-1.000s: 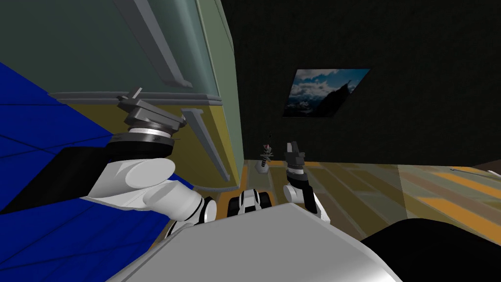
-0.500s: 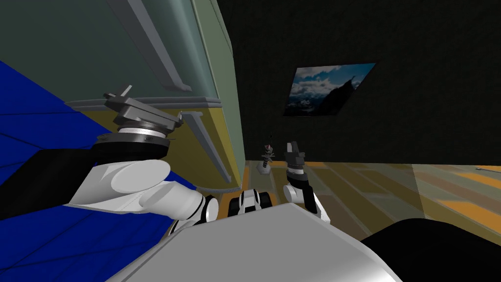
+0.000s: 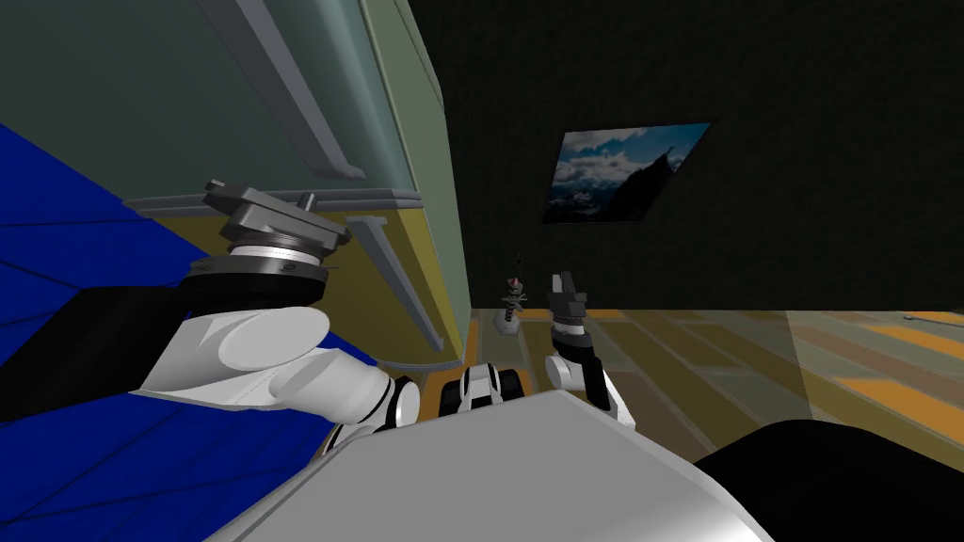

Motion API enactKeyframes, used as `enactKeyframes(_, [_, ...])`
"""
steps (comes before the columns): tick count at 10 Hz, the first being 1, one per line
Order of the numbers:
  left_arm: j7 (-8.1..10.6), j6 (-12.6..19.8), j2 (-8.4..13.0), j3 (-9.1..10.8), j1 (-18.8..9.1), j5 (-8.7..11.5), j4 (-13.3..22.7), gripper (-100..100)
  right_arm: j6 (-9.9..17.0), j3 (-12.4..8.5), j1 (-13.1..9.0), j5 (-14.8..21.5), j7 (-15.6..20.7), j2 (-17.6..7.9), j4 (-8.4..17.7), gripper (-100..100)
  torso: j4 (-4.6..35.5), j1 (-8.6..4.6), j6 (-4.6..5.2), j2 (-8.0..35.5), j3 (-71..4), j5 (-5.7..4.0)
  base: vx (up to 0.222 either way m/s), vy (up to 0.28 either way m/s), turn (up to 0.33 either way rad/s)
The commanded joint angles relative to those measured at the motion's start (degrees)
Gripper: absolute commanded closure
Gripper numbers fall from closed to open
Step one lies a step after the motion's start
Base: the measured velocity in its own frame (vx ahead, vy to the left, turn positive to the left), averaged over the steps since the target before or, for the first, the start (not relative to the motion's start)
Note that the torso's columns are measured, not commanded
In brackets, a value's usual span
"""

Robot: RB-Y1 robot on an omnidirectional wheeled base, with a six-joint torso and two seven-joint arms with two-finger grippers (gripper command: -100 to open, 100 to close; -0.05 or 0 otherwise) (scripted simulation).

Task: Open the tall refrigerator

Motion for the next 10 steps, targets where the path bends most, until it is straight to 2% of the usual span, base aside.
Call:
enactKeyframes(1, [-0.03,-0.1,2.8,-0.06,0.0,0.0,2.3,-100,0.0,0.0,0.0,0.0,0.0,0.0,0.0,0,0.0,0.24,-0.03,-0.2,-0.1,0.10,-0.004,-0.007,-0.002])
enactKeyframes(4, [-0.14,-0.4,7.5,-0.24,0.0,-0.1,5.9,-100,0.0,0.0,0.0,0.0,0.0,0.0,0.0,0,-0.1,0.43,-0.02,-0.4,-0.4,0.16,-0.002,-0.003,0.008])
enactKeyframes(6, [-0.21,-0.5,9.4,-0.36,0.0,-0.1,7.3,-100,0.0,0.0,0.0,0.0,0.0,0.0,0.0,0,-0.8,0.41,0.10,-0.9,-0.5,0.46,0.003,0.002,-0.002])
enactKeyframes(8, [-0.29,-0.6,10.5,-0.47,-0.2,-0.1,8.2,-100,0.0,0.0,0.0,0.0,0.0,0.0,0.0,0,-0.9,0.43,0.11,-1.0,-0.6,0.47,-0.006,-0.015,0.006])
enactKeyframes(9, [-0.17,0.5,8.8,0.02,-1.4,0.4,6.9,-100,0.0,0.0,0.0,0.0,0.0,0.0,0.0,0,-0.8,0.43,0.16,-1.1,-0.7,0.39,-0.002,-0.041,0.004])
enactKeyframes(10, [-0.11,0.9,8.4,0.22,-1.9,0.5,6.7,-100,0.0,0.0,0.0,0.0,0.0,0.0,0.0,0,-0.8,0.19,0.20,-1.1,-0.6,0.30,0.006,-0.030,0.018])
